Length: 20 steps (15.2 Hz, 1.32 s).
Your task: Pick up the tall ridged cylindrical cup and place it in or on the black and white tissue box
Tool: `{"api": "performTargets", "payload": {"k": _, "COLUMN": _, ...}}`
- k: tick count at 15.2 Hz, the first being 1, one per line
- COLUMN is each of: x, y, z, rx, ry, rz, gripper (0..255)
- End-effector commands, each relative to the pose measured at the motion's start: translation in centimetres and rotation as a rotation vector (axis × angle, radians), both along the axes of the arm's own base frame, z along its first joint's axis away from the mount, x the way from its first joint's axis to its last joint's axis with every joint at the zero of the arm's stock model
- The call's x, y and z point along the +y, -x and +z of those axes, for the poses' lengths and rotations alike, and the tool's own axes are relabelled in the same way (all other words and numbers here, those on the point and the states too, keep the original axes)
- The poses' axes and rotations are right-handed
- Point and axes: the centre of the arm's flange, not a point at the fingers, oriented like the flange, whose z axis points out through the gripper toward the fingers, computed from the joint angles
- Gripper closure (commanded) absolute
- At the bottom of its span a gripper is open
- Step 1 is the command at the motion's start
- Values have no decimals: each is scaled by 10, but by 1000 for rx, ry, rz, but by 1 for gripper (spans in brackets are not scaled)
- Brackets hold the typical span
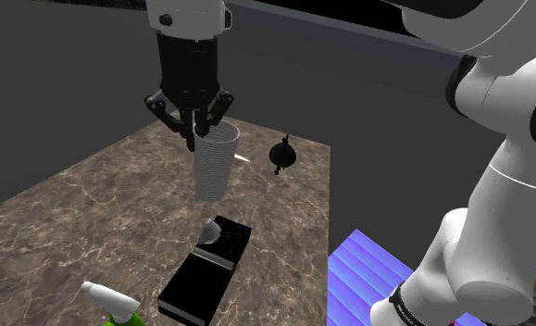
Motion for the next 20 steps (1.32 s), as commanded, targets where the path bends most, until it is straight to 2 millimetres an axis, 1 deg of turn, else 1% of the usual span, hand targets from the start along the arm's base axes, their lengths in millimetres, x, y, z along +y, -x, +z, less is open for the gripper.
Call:
{"api": "performTargets", "payload": {"k": 1, "x": 5, "y": 25, "z": 8, "rx": 0, "ry": 0, "rz": -1, "gripper": 255}}
{"api": "performTargets", "payload": {"k": 2, "x": 10, "y": 44, "z": 13, "rx": 0, "ry": 0, "rz": -1, "gripper": 255}}
{"api": "performTargets", "payload": {"k": 20, "x": 10, "y": 44, "z": -82, "rx": 0, "ry": 0, "rz": -1, "gripper": 255}}
